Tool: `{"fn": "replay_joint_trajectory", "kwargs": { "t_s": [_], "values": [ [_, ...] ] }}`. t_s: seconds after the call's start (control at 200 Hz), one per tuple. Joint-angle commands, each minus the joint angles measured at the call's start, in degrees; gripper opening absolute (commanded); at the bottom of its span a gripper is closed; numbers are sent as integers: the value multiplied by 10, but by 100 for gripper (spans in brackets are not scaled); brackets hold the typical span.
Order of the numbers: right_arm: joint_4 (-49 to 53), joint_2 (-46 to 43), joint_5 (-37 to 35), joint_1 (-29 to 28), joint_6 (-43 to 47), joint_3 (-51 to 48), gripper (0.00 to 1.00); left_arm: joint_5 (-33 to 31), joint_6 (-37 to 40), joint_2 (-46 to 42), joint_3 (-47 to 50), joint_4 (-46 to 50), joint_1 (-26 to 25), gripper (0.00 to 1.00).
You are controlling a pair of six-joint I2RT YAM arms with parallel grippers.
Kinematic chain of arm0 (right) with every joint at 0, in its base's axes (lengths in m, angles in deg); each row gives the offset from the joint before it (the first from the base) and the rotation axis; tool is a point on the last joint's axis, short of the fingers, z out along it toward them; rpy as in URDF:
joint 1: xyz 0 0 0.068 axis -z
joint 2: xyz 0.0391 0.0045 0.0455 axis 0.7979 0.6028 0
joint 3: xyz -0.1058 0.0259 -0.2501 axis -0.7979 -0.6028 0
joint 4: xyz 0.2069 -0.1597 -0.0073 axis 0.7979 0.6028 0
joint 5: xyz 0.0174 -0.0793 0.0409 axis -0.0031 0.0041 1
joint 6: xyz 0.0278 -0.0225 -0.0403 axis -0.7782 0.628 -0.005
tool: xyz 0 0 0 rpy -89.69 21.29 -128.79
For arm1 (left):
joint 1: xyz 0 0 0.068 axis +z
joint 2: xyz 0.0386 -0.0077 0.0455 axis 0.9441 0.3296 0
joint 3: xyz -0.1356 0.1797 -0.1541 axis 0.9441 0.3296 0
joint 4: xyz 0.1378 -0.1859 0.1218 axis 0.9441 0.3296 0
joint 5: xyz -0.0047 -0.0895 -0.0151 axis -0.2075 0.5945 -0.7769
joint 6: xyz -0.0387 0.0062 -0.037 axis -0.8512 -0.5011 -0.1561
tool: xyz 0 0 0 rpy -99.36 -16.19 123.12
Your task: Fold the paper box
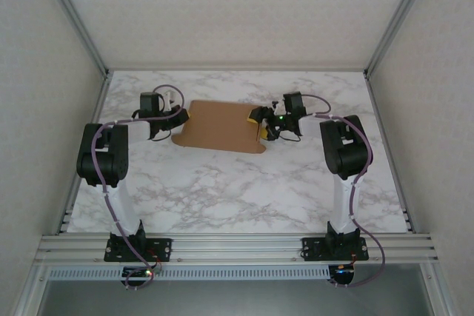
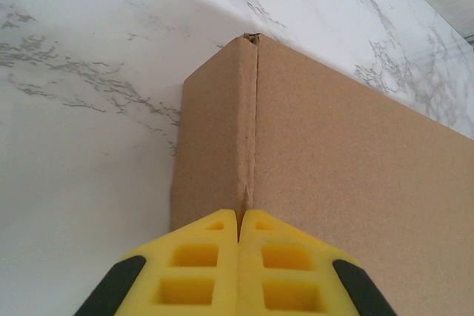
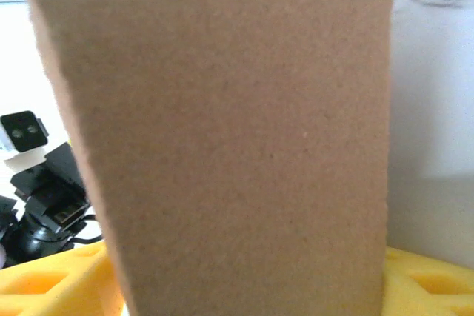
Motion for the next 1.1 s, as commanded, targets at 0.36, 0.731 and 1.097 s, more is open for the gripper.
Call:
{"fn": "replay_joint_trajectory", "kwargs": {
  "t_s": [0.36,0.731,1.097],
  "values": [
    [-86,-68,-15,-19,-68,-53,61,-31,-12,12,23,101,-16,19],
    [40,-128,3,36,-102,-90,48,-182,33,-176,31,117,-73,50],
    [56,-171,28,55,-146,-114,49,-310,446,-417,224,-132,-274,63]
  ]
}}
